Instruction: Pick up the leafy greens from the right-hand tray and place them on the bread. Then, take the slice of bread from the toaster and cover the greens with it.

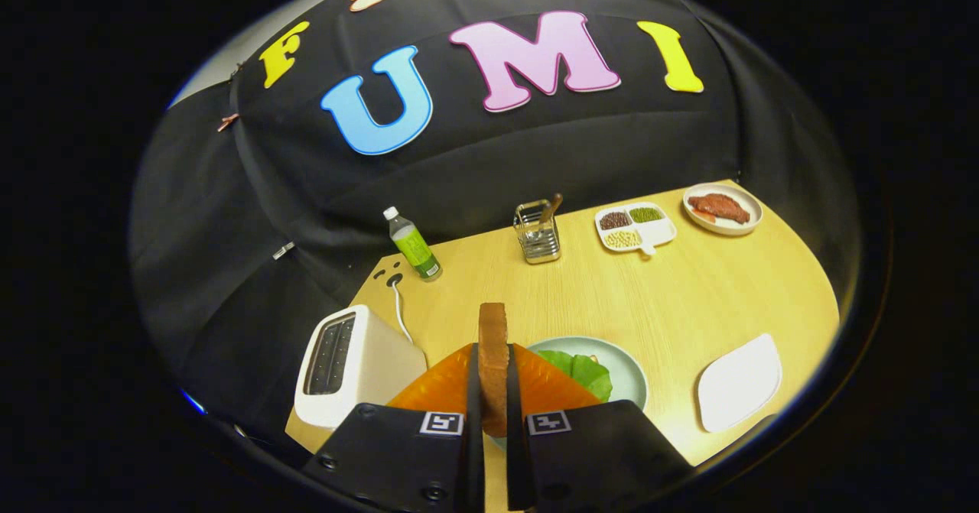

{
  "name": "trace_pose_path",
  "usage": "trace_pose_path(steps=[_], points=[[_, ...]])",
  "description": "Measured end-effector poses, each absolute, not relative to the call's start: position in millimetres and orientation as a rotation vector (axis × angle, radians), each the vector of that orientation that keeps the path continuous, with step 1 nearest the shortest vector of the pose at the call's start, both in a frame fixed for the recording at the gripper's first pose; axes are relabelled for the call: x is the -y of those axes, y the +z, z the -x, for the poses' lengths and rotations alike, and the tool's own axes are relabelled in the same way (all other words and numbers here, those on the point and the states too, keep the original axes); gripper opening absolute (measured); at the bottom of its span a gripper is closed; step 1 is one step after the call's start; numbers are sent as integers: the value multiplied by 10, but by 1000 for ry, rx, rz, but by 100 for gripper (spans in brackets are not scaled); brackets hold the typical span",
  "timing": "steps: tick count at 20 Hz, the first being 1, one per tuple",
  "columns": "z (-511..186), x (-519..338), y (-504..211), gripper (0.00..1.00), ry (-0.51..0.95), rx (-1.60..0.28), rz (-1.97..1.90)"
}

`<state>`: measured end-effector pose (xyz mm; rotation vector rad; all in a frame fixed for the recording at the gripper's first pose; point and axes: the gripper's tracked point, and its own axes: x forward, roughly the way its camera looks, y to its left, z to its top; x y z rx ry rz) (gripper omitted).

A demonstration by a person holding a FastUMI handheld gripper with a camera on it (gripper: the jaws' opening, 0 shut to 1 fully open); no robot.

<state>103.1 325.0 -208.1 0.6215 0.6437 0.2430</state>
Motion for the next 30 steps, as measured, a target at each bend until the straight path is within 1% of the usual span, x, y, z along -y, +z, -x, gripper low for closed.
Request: trace_pose_path(steps=[4, 10, 14, 19, 20, 21, 22, 24, 26, 27, 28, 29, 30], points=[[-1010, -3357, -2507, 16, 224, -683, -671], [-1097, -3332, -2819, 16, 159, -728, -784], [-1071, -3250, -3231, 16, 137, -818, -687], [-1062, -3158, -3414, 16, 130, -827, -540], [-1057, -3152, -3449, 21, 136, -830, -518], [-1050, -3137, -3475, 22, 134, -831, -501], [-1054, -3124, -3483, 25, 135, -826, -489], [-1049, -3074, -3511, 29, 125, -825, -445], [-1033, -3014, -3544, 42, 113, -828, -396], [-1025, -2940, -3571, 47, 97, -827, -353], [-1026, -2893, -3582, 64, 99, -818, -316], [-1024, -2841, -3574, 71, 99, -810, -280], [-1028, -2801, -3549, 92, 105, -796, -255]])
